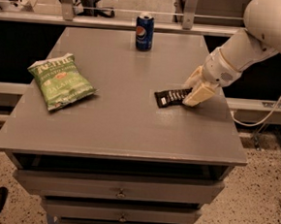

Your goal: Move rxbar chocolate near pepsi can

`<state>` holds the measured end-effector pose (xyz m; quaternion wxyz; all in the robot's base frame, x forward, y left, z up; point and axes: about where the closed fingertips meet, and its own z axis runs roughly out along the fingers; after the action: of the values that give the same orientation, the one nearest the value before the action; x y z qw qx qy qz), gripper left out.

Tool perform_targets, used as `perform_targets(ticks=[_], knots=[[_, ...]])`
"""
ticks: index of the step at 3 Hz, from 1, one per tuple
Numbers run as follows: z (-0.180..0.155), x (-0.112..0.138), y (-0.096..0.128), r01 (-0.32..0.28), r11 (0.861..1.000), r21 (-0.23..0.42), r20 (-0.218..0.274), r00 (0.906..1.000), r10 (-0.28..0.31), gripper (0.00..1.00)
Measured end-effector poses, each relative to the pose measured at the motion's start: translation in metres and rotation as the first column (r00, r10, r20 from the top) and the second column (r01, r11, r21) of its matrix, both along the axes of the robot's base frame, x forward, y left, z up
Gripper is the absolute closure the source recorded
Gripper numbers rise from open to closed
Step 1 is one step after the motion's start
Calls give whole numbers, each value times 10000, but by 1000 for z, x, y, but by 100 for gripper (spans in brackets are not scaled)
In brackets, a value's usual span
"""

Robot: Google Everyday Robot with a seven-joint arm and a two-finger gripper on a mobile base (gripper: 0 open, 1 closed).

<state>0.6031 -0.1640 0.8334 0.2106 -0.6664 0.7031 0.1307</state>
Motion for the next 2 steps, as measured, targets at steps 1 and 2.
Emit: perform_targets(ticks=[1,2], knots=[[35,6,-12,1147,9933,135,809,9900,-1155,100],[91,21,-50,3234,9436,709,2191,9178,-3311,100]])
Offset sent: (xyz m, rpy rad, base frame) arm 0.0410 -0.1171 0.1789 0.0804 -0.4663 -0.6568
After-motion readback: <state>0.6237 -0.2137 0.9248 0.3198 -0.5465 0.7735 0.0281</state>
